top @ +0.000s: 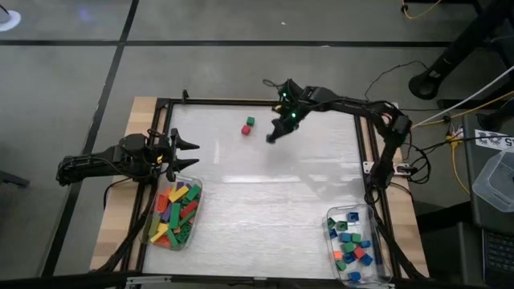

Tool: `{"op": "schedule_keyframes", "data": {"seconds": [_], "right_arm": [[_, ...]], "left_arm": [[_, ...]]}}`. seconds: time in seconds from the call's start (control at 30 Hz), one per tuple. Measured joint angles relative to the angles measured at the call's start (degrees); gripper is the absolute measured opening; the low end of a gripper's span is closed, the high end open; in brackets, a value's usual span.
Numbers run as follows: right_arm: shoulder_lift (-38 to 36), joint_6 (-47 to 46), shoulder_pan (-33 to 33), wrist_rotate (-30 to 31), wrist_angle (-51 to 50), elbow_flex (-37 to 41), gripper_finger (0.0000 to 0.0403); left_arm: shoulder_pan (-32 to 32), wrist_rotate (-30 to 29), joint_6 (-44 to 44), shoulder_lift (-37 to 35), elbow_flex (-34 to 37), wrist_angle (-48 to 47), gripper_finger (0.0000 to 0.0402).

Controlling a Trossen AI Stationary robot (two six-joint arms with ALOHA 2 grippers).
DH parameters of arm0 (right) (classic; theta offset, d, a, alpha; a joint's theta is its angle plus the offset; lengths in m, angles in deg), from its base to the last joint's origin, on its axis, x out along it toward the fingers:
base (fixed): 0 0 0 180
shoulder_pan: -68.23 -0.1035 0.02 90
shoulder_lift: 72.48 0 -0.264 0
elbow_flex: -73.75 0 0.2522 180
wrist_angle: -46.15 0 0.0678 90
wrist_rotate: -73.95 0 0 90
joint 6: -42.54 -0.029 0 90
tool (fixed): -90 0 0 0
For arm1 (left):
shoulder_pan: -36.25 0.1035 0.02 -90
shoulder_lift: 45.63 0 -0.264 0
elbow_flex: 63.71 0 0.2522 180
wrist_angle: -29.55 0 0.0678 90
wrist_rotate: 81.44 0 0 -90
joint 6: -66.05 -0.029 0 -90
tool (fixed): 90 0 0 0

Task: Sort blocks by size
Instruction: Put the small green game piece into the right transparent bin

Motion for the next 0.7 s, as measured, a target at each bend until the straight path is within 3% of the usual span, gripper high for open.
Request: {"op": "schedule_keyframes", "data": {"seconds": [0.37,0.7], "right_arm": [[-11.0,-1.2,-18.5,3.5,-30.9,0.0,0.0089],[-15.4,-25.6,-44.5,11.3,-46.8,0.0,0.0090]], "left_arm": [[0.0,-0.6,0.1,0.0,0.0,0.0,0.0225],[0.0,-0.6,0.3,0.0,0.0,0.0,0.0225]]}}
